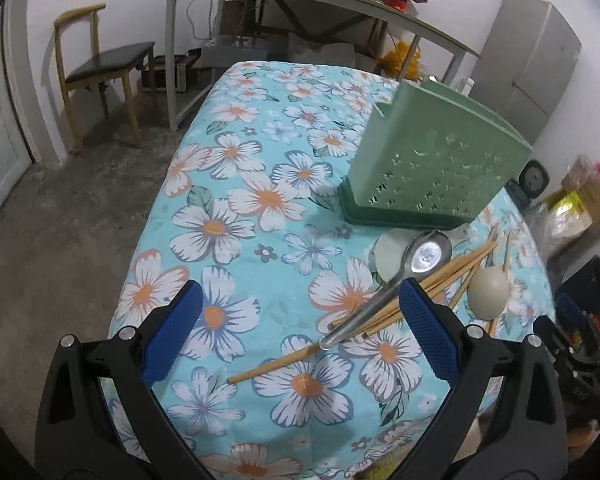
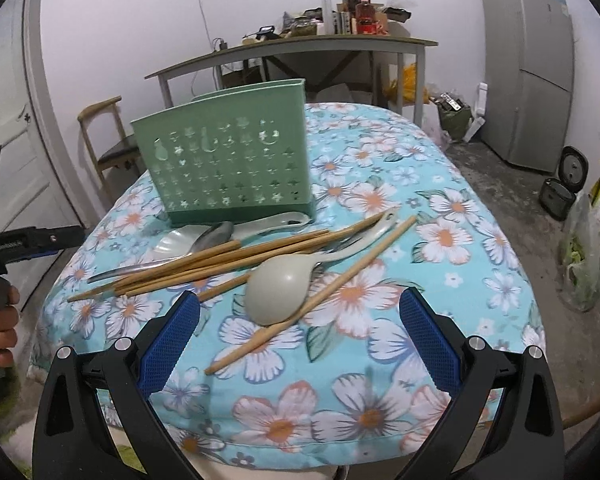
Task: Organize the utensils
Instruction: 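Move the left tool toward the green caddy and the utensil pile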
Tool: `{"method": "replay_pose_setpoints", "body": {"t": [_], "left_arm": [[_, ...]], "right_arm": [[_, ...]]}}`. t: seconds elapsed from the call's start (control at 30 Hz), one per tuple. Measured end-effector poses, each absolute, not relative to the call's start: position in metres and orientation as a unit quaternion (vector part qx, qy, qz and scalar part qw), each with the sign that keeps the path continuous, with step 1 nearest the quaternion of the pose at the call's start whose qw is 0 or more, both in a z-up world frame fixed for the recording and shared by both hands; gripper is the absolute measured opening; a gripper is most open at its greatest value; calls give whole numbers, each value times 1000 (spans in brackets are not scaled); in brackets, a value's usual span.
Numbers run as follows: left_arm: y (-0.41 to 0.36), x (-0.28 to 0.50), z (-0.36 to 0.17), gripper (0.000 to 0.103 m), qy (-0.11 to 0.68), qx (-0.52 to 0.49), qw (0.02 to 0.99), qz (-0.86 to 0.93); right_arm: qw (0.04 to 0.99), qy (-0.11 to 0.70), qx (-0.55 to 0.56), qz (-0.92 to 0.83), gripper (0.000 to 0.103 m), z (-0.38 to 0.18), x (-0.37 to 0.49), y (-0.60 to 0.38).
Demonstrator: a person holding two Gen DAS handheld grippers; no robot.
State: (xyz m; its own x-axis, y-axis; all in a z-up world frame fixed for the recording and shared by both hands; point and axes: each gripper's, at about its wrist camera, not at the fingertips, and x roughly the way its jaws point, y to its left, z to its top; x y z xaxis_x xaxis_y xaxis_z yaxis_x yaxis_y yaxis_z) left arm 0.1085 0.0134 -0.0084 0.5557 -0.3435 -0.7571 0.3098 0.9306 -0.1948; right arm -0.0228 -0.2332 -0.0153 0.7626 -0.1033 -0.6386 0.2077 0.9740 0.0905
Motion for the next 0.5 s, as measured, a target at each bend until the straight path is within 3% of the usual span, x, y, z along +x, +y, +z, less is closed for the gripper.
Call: {"method": "replay_pose_setpoints", "body": {"t": [0.5], "left_arm": [[-1,125,-36,95,488,-61,842,-222]], "right_arm": [[933,341,95,-58,97,-27,-15,-234]]}}
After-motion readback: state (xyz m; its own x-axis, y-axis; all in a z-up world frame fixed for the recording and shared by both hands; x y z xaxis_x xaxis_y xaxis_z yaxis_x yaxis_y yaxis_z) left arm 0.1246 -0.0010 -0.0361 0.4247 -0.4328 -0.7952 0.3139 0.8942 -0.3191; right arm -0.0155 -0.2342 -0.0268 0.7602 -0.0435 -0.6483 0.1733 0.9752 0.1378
